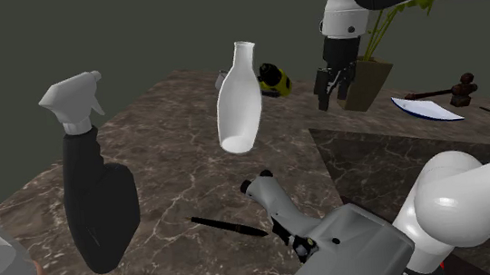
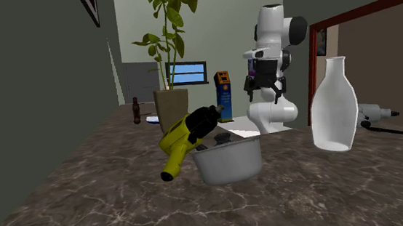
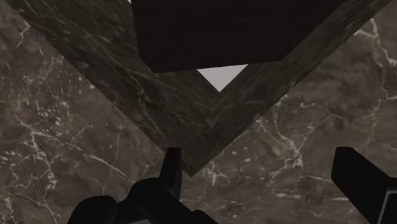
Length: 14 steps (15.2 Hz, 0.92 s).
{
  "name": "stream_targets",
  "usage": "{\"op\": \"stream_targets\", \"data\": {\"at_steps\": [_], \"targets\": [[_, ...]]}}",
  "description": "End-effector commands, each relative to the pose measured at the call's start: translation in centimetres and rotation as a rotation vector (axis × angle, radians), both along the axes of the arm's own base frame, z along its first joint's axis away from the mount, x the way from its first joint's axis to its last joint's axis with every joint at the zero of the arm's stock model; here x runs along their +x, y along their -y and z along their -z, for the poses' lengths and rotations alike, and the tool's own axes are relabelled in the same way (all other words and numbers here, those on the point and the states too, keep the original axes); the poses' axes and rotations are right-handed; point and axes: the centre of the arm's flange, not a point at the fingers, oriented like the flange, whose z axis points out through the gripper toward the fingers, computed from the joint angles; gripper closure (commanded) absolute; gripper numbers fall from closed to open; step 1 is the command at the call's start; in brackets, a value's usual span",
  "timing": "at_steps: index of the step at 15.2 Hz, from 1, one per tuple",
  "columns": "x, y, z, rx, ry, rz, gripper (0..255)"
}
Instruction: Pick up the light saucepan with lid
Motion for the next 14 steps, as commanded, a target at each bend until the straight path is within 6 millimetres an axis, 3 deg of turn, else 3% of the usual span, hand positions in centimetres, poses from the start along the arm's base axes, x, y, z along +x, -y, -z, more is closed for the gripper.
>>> {"op": "stream_targets", "data": {"at_steps": [1, 14], "targets": [[0.0, 0.0, 0.0, 0.000, 0.000, 0.000, 0], [12.6, 7.5, 2.8, -0.054, 0.067, -0.383, 0]]}}
